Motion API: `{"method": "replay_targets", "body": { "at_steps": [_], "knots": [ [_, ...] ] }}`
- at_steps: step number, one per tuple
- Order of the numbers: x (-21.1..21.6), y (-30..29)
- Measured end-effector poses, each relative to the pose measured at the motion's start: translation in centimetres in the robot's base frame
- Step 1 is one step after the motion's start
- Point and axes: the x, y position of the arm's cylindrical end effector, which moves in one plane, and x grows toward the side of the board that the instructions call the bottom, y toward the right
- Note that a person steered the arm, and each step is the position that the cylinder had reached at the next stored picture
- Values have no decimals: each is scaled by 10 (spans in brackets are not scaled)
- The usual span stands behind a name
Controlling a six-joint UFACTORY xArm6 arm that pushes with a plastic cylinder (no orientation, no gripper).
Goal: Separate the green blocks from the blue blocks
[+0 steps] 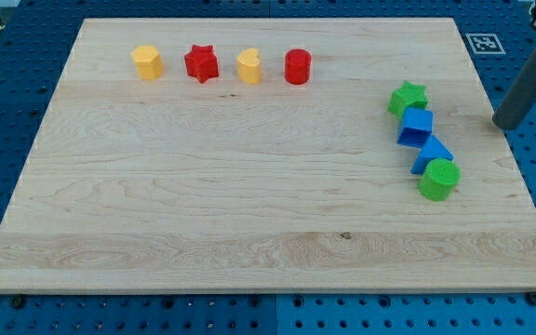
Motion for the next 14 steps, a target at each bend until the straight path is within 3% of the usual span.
{"method": "replay_targets", "body": {
  "at_steps": [3,5,6,7,8,10,14],
  "knots": [
    [1,-18],
    [-94,-27],
    [-126,-99],
    [-127,-167],
    [-110,-200],
    [-42,-200],
    [-1,-199]
  ]
}}
